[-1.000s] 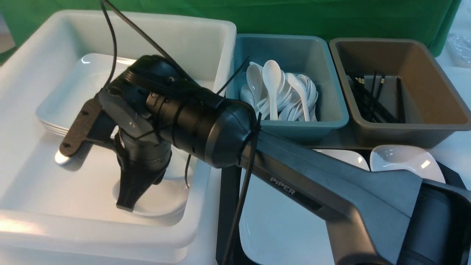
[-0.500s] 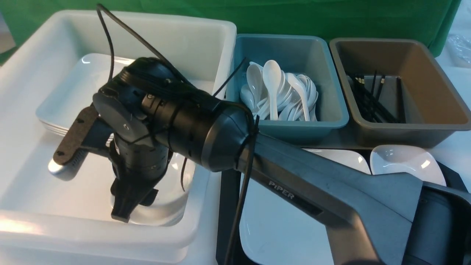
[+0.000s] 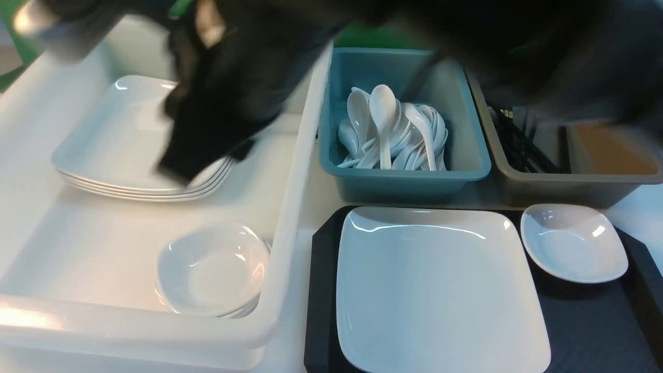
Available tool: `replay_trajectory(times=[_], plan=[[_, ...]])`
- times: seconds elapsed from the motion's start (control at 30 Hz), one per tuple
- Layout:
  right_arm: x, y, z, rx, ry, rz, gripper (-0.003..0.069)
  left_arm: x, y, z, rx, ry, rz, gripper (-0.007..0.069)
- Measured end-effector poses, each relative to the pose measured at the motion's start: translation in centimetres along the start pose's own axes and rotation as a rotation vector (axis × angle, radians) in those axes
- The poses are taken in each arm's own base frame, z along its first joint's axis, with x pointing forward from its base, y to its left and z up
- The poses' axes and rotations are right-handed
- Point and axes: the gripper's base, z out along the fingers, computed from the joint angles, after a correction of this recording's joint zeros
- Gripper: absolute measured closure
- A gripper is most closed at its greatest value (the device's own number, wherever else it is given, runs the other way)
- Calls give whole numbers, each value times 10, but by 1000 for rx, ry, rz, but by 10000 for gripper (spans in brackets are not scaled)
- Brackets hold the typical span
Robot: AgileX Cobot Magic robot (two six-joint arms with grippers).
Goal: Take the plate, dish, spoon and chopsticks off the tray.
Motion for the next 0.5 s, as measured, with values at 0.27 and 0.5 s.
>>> replay_trajectory(times=[0.27, 0.5], plan=[[162, -86, 2, 154, 410, 266, 475, -4, -5, 7, 72, 1, -14, 615], [273, -117, 53, 108, 490, 476, 232, -8, -6, 11, 82, -24, -10, 615]])
